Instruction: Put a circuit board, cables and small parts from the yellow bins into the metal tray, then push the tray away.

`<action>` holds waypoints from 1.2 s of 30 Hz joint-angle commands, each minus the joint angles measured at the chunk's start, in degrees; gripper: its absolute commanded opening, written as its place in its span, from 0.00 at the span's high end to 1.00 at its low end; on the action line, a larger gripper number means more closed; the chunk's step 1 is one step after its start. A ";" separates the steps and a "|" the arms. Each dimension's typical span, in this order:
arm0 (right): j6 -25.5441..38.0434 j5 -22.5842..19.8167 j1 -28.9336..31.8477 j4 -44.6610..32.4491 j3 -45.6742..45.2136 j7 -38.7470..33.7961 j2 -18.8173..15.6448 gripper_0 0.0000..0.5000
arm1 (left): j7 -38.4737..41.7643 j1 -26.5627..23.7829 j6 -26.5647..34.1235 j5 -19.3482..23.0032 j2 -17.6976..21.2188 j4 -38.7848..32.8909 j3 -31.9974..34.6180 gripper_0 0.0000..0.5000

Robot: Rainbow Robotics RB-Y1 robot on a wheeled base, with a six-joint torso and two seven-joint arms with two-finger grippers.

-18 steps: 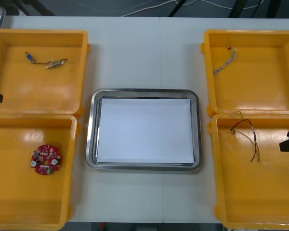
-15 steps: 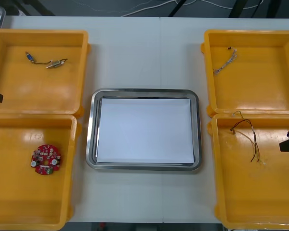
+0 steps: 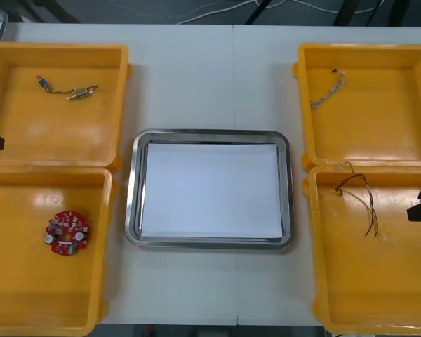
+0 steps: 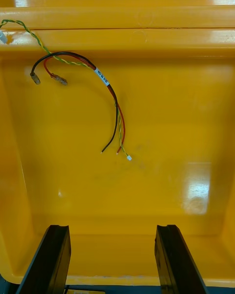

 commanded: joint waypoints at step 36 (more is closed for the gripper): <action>-0.07 0.00 0.12 -1.06 -1.54 0.01 -1.48 0.00 | 5.08 0.90 0.36 -0.50 2.81 -1.52 1.14 0.00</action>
